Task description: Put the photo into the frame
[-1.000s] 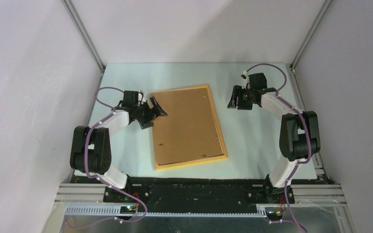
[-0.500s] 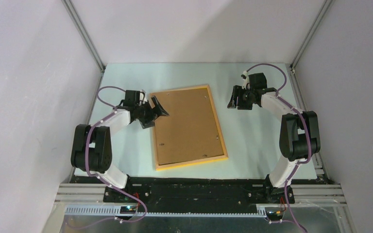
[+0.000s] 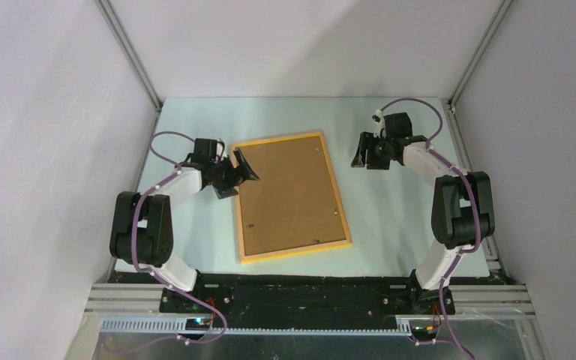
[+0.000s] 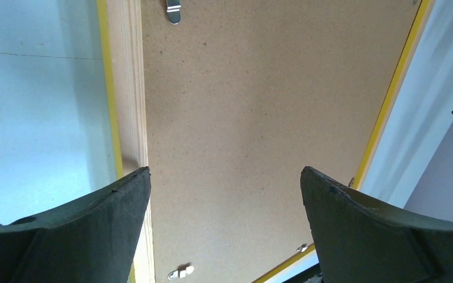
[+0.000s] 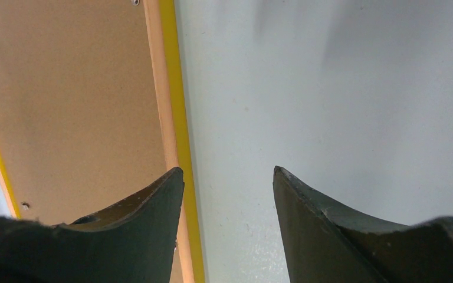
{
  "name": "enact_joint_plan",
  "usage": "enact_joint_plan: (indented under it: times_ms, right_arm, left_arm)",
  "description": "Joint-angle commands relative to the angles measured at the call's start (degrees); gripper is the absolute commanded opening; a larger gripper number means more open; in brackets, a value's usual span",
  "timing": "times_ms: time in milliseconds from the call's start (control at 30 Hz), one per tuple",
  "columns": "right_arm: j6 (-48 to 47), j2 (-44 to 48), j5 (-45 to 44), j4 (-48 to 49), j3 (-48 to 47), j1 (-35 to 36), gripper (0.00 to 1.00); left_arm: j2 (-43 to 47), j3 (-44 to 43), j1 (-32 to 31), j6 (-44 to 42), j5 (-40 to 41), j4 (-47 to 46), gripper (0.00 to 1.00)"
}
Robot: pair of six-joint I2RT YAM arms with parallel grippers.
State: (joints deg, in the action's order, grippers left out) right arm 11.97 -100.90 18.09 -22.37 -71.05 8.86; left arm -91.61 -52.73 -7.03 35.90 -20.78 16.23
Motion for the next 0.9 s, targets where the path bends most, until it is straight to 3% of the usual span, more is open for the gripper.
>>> enact_joint_plan:
  times_ms: [0,367,867]
  right_arm:
    - [-0.38,1.3,0.15,0.94,0.21,-0.25,0.61]
    - [-0.91,1.4,0.42,1.63,0.12,-0.01,0.61]
    - [-8.67,-4.47,2.4,-5.79,-7.35,3.83,0.61]
  left_arm:
    - [4.49,-1.82,-0.42,-2.36,3.35,0.43,1.0]
    - [9.99,-1.64,-0.38,-6.68,8.68,1.08,1.0]
    - [3.78,-10.61,0.31,-17.75,14.53,6.44,1.0]
